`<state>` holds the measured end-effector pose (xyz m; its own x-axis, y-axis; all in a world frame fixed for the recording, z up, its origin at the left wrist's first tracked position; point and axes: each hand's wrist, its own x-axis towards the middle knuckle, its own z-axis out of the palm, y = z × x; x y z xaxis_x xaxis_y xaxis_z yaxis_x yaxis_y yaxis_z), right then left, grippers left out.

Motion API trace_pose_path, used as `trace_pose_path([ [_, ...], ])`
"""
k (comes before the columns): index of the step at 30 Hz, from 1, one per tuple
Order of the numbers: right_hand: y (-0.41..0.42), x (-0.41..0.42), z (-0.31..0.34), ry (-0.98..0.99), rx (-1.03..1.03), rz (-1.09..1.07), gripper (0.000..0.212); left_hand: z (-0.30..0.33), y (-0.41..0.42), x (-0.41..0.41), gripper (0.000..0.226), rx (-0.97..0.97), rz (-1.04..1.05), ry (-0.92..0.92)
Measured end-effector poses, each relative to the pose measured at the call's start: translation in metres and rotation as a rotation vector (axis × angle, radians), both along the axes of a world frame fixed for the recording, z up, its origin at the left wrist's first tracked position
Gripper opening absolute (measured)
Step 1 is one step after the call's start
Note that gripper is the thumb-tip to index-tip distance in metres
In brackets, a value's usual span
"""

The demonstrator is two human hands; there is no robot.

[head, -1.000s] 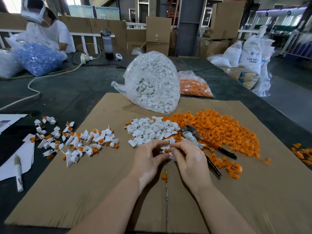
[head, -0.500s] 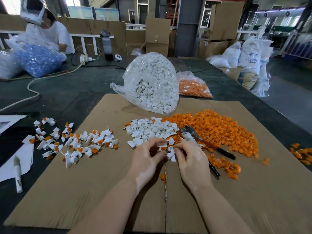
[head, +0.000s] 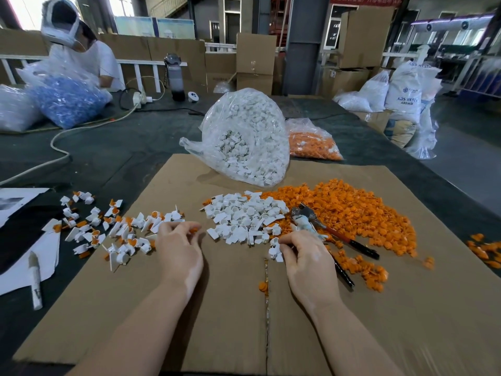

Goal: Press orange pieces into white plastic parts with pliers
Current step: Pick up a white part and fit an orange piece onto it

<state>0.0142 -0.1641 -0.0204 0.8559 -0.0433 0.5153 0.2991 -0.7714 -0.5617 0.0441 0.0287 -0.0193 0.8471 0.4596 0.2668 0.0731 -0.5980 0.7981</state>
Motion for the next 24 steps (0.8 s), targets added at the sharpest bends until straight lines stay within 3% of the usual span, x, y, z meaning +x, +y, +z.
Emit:
trace_pose_path([
  [7,0.000,0.002,-0.002,-0.115,-0.066,-0.087,0.017,0.003,0.008,0.001,0.048,0.190,0.123,0.166],
  [14,0.002,0.004,-0.005,-0.137,-0.256,-0.367,0.021,-0.002,-0.004,0.001,0.024,0.497,0.029,0.101],
  [18,0.004,0.006,-0.004,-0.084,-0.379,-0.379,0.035,-0.006,-0.006,0.005,0.026,0.501,-0.007,0.145],
  [24,0.005,0.007,-0.003,-0.048,-0.401,-0.356,0.027,-0.002,-0.008,0.004,0.008,0.376,-0.055,0.085],
])
